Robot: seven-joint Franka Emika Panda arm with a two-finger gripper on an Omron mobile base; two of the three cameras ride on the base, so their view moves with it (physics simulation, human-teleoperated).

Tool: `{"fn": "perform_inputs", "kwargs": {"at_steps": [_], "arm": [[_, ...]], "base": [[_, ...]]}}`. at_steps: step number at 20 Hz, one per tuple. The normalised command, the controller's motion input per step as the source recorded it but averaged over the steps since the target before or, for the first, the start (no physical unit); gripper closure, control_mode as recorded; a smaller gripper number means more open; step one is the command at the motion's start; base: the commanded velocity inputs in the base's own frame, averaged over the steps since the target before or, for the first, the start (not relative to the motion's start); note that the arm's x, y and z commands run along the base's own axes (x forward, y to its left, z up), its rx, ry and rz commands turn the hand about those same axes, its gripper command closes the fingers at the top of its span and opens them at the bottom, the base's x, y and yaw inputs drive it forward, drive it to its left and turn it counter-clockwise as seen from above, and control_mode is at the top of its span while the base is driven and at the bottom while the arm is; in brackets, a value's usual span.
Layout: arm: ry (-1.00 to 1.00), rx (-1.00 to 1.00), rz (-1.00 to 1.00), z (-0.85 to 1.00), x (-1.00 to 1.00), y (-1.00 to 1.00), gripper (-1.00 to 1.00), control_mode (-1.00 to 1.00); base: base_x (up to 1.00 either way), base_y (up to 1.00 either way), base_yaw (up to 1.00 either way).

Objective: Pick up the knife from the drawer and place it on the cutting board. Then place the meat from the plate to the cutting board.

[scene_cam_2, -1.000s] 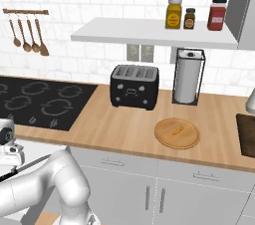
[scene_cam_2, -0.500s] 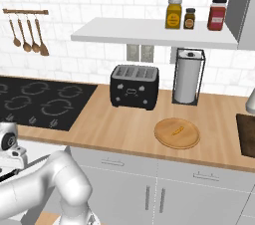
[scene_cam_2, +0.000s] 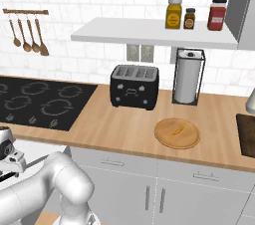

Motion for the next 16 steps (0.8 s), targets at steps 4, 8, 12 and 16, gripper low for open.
{"fn": "perform_inputs", "kwargs": {"at_steps": [4, 8, 12, 16], "arm": [[0.00, 0.00, -0.04, -0.24, -0.02, 0.00, -1.00, -1.00], [-0.01, 0.00, -0.04, -0.36, -0.03, 0.00, -1.00, -1.00], [-0.02, 0.00, -0.02, -0.14, -0.12, 0.00, -1.00, -1.00], [0.00, 0.00, -0.02, -0.04, -0.09, 0.00, 1.00, -1.00]], "base": [[0.00, 0.00, 0.00], [0.00, 0.00, 0.00], [0.00, 0.00, 0.00], [0.00, 0.00, 0.00]]}}
